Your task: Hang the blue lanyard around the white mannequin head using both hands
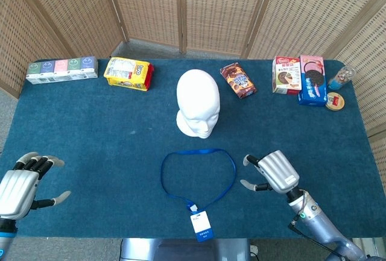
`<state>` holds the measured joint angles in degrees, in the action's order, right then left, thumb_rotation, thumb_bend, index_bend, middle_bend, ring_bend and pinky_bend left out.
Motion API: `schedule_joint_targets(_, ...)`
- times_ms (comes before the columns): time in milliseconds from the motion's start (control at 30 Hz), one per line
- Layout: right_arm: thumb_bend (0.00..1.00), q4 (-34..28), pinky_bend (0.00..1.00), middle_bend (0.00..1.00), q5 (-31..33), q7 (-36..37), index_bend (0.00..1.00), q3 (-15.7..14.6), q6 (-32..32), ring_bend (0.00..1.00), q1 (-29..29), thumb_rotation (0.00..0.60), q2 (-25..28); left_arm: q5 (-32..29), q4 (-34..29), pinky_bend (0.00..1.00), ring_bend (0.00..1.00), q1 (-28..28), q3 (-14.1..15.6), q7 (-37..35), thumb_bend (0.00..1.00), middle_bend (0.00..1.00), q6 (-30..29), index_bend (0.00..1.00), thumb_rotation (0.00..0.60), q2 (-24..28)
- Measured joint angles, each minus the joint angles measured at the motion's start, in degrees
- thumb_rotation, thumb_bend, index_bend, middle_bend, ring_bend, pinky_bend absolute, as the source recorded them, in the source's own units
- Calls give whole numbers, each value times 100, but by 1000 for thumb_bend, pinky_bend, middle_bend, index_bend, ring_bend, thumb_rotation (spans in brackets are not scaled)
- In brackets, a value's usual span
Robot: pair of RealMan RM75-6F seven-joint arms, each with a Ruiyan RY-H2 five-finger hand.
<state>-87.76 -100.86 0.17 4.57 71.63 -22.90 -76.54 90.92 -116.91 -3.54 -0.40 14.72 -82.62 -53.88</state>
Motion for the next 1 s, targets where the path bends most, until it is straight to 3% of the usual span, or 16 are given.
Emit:
schedule_joint_targets(267, 285, 129, 1000, 1000, 55, 42, 449, -115, -284, 1000, -261, 334, -90, -44, -81, 170, 303, -73, -18, 62, 109, 323, 43, 334, 428, 50)
schedule_joint_targets(600, 292, 500, 1000, 1000, 64, 169, 469, -192, -411, 1000, -520, 526, -418, -63, -163, 170, 303, -111, 10, 176, 109, 323, 64, 334, 430, 48)
schedule_joint_targets(1000, 358, 936, 1000, 1000, 68, 245, 518, -257, -575, 1000, -850, 540, -799, -84, -210, 170, 302, -121, 45, 246, 109, 323, 51, 334, 430, 80)
